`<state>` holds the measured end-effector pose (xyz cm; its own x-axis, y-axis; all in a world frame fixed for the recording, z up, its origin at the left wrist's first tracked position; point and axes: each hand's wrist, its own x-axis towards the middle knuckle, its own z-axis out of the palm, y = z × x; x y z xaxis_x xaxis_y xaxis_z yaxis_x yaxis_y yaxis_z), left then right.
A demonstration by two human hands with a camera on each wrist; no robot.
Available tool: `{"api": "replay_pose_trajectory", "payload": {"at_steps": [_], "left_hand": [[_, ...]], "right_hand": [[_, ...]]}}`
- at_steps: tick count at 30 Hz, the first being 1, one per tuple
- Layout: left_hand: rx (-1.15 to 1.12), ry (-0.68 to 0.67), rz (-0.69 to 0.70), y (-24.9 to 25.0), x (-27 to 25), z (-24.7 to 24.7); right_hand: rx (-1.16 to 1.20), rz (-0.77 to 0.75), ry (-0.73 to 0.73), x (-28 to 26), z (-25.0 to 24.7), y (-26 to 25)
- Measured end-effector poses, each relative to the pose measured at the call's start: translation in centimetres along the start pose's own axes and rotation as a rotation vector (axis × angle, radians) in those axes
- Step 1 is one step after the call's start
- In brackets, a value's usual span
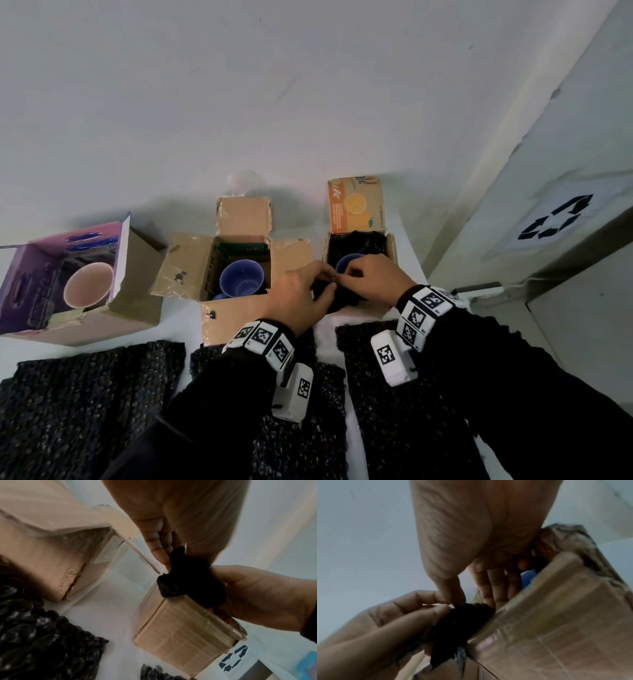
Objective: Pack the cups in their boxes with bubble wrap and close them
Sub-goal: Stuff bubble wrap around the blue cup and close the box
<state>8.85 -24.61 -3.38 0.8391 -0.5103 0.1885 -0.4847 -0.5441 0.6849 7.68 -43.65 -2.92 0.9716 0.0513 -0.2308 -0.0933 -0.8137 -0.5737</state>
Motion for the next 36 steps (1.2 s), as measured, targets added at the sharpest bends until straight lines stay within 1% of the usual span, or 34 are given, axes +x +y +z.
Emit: {"api": "replay_pose_trajectory", "payload": {"at_steps": [2,4,5,7,9,10,12,14,16,18,20,21,24,26,28,31,33,34,36], "left_hand": [[-0.067,-0.040,-0.025,-0.1,0.1,-0.2],[-0.158,-0.067,-0.074,-0.5,0.2,-0.5],[-0.169,-0.074,-0.084,-0.6,0.2,-0.6],[-0.078,-0.033,-0.027,-0.7,0.3,-0.7],[0.110,0.011,0.070,-1.0,0.6,-0.6],[0.181,0.007,0.095,-1.2,0.8,-0.4],[0.223,-0.025,0.118,-1.6,1.1,-0.1],[0.180,-0.029,0.129,-1.8,1.1,0.0],[0.140,-0.014,0.110,-2.1,1.2,0.1],[0.140,-0.022,0.084,-2.2,1.4,-0.1],[0.190,-0.056,0.114,-2.1,1.5,-0.3],[0.208,-0.079,0.127,-2.0,1.5,-0.3],[0.190,-0.123,0.128,-2.2,1.6,-0.3],[0.207,-0.152,0.125,-2.4,1.6,-0.2],[0.258,-0.190,0.140,-2.6,1.5,-0.1],[0.332,-0.238,0.234,-2.3,1.5,-0.6],[0.423,-0.271,0.310,-2.2,1.5,-1.0],[0.480,-0.292,0.342,-2.3,1.6,-1.1],[0.597,-0.330,0.367,-2.5,1.7,-1.2]], "right_hand": [[0.073,0.024,-0.041,0.1,-0.3,-0.2],[0.191,0.055,-0.062,0.2,-0.6,-0.3],[0.213,0.054,-0.060,0.2,-0.7,-0.4],[0.138,0.015,-0.029,0.2,-0.9,-0.8],[-0.013,-0.054,-0.009,0.1,-0.8,-1.0],[-0.052,-0.065,-0.019,0.0,-0.8,-1.1],[0.023,0.000,-0.062,-0.2,-0.7,-1.3],[0.123,0.064,-0.115,-0.4,-0.8,-1.3],[0.095,0.064,-0.150,-0.4,-0.7,-1.1],[0.141,0.070,-0.118,-0.1,-0.6,-0.7],[0.239,0.042,-0.069,0.1,-0.6,-0.4],[0.243,0.013,-0.054,0.0,-0.7,-0.3],[0.045,-0.143,-0.054,-0.3,-0.2,-0.5],[-0.140,-0.210,-0.123,-0.5,0.0,-1.0],[-0.321,-0.199,-0.201,-0.7,0.0,-1.6],[-0.501,-0.198,-0.215,-1.2,-0.6,-1.7],[-0.533,-0.202,-0.230,-1.2,-0.8,-1.1],[-0.502,-0.204,-0.235,-1.3,-0.8,-0.9],[-0.343,-0.193,-0.198,-1.6,-0.6,-0.3]]}}
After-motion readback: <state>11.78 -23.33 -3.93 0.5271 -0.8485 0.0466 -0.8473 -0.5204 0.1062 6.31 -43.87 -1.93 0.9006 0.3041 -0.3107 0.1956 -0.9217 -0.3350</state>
